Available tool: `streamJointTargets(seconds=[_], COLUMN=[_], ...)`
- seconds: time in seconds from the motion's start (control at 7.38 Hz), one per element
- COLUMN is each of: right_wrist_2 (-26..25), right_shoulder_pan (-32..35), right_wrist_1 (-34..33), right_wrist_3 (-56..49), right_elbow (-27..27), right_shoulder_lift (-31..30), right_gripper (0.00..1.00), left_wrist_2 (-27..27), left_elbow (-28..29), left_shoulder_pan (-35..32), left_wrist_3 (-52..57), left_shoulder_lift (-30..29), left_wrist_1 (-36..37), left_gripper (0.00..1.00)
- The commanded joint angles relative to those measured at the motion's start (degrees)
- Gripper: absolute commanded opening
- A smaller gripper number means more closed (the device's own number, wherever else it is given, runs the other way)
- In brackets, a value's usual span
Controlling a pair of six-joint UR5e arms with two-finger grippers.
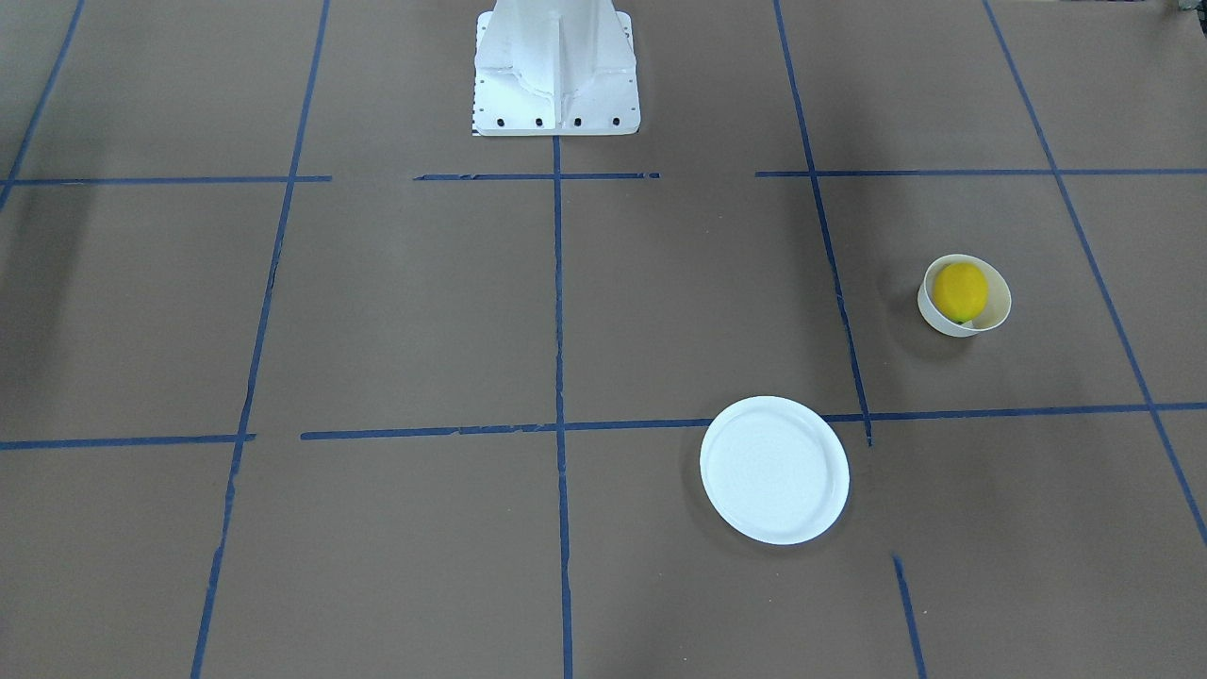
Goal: Move lemon from plate to bowl
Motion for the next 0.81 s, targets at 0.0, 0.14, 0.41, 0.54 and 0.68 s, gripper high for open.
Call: streamJointTargets(seconds=[0.0, 0.14, 0.41, 0.54, 0.68], right_wrist_2=[0.0, 0.0, 0.0, 0.0, 0.0], right_shoulder_pan=[0.0, 0.0, 0.0, 0.0, 0.0], right_wrist_1=[0.0, 0.0, 0.0, 0.0, 0.0], right_wrist_3=[0.0, 0.0, 0.0, 0.0, 0.0], right_elbow=[0.0, 0.0, 0.0, 0.0, 0.0], right_shoulder_lift=[0.0, 0.0, 0.0, 0.0, 0.0], right_gripper=[1.00, 1.00, 1.00, 1.00, 1.00], left_wrist_2=[-0.1, -0.1, 0.0, -0.1, -0.1], left_elbow=[1.9, 2.8, 2.8, 2.9, 3.0], left_shoulder_pan=[0.0, 0.0, 0.1, 0.0, 0.1], left_wrist_3=[0.0, 0.0, 0.2, 0.4, 0.4], left_shoulder_lift=[-1.8, -2.7, -3.3, -3.3, -3.3], left_wrist_1=[0.0, 0.1, 2.8, 2.8, 2.9], left_gripper=[1.00, 1.00, 1.00, 1.00, 1.00])
